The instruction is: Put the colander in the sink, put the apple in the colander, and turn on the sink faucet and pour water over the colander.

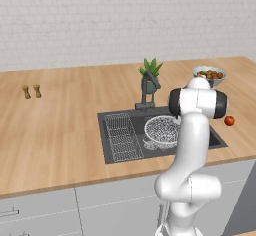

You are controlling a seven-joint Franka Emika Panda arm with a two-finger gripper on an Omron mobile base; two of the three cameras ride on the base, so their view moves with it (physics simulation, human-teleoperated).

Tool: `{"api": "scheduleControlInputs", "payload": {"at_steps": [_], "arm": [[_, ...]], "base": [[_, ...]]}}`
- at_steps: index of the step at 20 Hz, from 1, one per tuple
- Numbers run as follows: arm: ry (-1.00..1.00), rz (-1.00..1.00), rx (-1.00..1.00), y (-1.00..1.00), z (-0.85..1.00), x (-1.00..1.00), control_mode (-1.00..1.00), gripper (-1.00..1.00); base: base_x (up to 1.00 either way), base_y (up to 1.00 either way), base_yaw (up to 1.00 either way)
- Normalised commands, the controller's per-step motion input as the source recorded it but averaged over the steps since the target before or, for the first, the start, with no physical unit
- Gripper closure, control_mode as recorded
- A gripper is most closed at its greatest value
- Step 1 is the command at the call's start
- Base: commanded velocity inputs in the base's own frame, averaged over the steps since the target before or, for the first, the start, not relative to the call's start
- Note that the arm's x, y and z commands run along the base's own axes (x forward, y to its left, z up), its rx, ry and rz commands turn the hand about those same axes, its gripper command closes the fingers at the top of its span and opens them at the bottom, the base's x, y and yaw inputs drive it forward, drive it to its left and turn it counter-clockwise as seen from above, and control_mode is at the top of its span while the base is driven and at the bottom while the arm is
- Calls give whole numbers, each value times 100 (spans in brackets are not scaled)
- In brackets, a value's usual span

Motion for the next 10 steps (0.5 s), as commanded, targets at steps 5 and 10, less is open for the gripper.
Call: {"api": "scheduleControlInputs", "payload": {"at_steps": [5, 10], "arm": [[0, -16, -14, 43, -21, -9, -100, 100], [0, -9, -4, 49, -20, -25, -100, 100]], "base": [[0, 0, 0], [0, 0, 0]]}}
